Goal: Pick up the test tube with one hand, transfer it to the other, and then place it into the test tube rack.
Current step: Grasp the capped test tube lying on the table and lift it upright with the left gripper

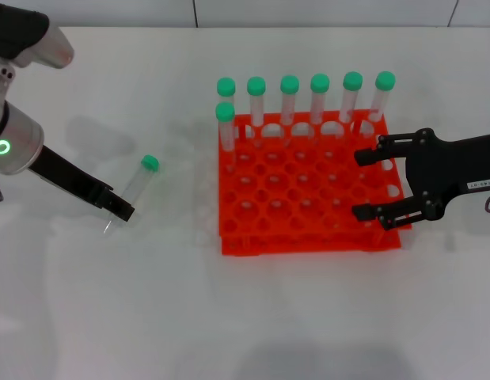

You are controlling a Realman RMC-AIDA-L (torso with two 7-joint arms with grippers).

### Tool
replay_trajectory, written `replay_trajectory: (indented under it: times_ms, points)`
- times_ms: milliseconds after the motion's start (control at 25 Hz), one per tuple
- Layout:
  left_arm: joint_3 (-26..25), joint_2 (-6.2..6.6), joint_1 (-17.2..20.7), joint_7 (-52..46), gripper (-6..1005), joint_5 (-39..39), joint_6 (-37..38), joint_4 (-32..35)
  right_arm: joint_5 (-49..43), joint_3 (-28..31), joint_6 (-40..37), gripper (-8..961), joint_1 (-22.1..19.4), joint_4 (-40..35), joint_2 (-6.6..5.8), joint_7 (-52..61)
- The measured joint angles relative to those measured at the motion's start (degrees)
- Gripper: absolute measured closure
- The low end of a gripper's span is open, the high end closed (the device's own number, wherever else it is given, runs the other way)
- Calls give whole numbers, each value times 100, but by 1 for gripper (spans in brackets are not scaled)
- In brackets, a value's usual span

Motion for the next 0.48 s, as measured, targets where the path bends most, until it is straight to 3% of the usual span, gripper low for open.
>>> replay_trajectory:
  times_ms: [280,360,480]
  points:
    - [89,-39,-11,-54,412,11,-9,-43,14,-2,9,136,2,0,6,-28]
    - [90,-41,-20,-86,519,29,-12,-59,15,-1,9,136,6,0,16,-36]
    - [92,-57,-33,-104,538,53,-23,-61,19,0,9,136,15,0,25,-44]
